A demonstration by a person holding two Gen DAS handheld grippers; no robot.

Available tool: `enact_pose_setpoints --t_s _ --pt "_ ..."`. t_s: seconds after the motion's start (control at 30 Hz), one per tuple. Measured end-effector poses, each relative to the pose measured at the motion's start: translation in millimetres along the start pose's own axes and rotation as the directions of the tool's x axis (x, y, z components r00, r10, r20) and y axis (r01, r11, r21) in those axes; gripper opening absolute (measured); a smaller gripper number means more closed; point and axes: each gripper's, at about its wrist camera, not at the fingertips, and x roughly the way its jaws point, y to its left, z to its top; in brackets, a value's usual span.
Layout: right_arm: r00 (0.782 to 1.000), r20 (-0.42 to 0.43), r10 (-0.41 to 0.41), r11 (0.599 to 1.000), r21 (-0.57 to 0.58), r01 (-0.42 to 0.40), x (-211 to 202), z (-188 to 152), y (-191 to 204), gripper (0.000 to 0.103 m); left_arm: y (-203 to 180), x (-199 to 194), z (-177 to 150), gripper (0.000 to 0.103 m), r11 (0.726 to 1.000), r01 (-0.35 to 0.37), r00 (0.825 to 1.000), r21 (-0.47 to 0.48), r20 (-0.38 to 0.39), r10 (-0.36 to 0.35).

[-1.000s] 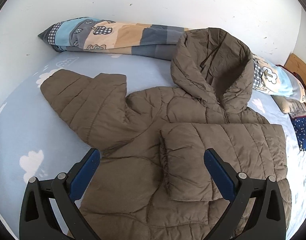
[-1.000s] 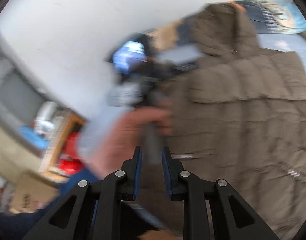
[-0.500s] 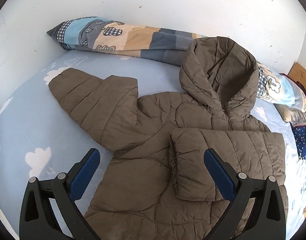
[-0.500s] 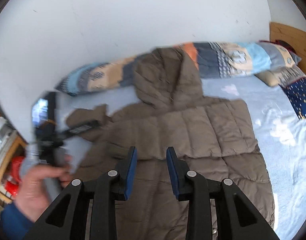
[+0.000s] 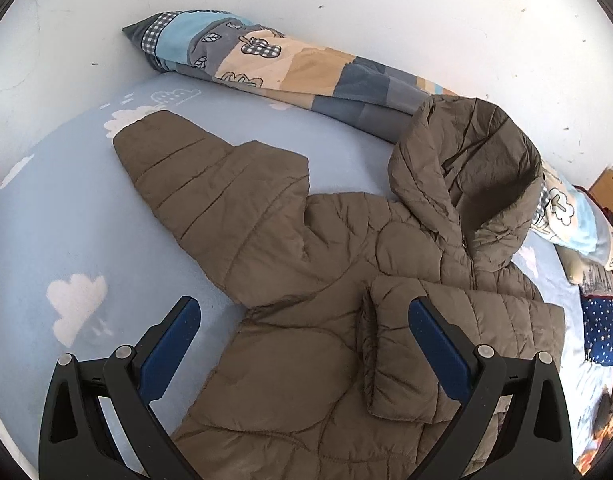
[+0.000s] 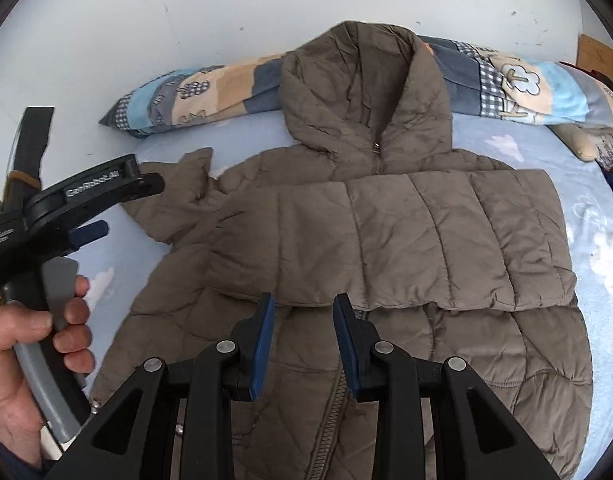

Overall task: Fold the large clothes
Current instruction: 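Open the right tool and withdraw it from the folded sleeve, then move the left tool to the other sleeve cuff and grasp it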

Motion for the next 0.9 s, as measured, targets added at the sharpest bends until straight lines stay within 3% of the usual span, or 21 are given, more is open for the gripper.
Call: enact_pose_setpoints --t_s 0.1,0.23,0.33,0.5,0.57,0.63,0.7,0.8,0.9 --pt "1.0 0.007 -0.009 1.0 0.006 0.009 -7 -1 -1 0.033 2 -8 -2 0.103 1.0 0.0 1.0 -0.007 0.003 0.0" --pt "0.999 0.025 0.037 0.997 0.073 -0.039 -25 3 -1 0.033 15 -36 -8 0.103 0.999 0.029 0.999 -0.039 0.022 -0.028" --pt "0.997 0.073 0.034 0.999 -0.006 -0.034 -49 -5 10 0.033 33 -66 -13 0.103 0.998 0.036 0.999 -0.054 0.035 -0.034" --pt "0.993 0.117 -0.001 0.996 -0.085 0.011 -80 -26 9 0.033 78 -118 -24 0.103 0.995 0.015 0.997 -0.098 0.082 -0.007" --pt "0.987 0.157 0.031 0.998 -0.064 -0.021 -88 -37 -2 0.033 103 -135 -27 0.103 0.993 -0.02 0.995 -0.116 0.096 0.031" --pt "0.99 0.138 0.037 0.999 -0.006 -0.036 -78 -43 -13 0.033 129 -146 -31 0.103 0.99 -0.066 0.991 -0.126 0.109 0.08" --pt "0.995 0.094 0.017 1.0 -0.015 -0.016 -63 -39 -11 0.033 150 -143 -31 0.103 0.983 -0.121 0.987 -0.137 0.088 0.133" --pt "0.993 0.118 0.027 0.999 -0.041 -0.023 -57 -33 -7 0.033 181 -132 -22 0.103 0.975 -0.136 0.988 -0.176 0.047 0.146" --pt "0.997 0.069 0.02 0.999 -0.033 -0.018 -39 -27 -10 0.033 212 -108 0 0.103 0.965 -0.132 0.99 -0.228 0.023 0.141"
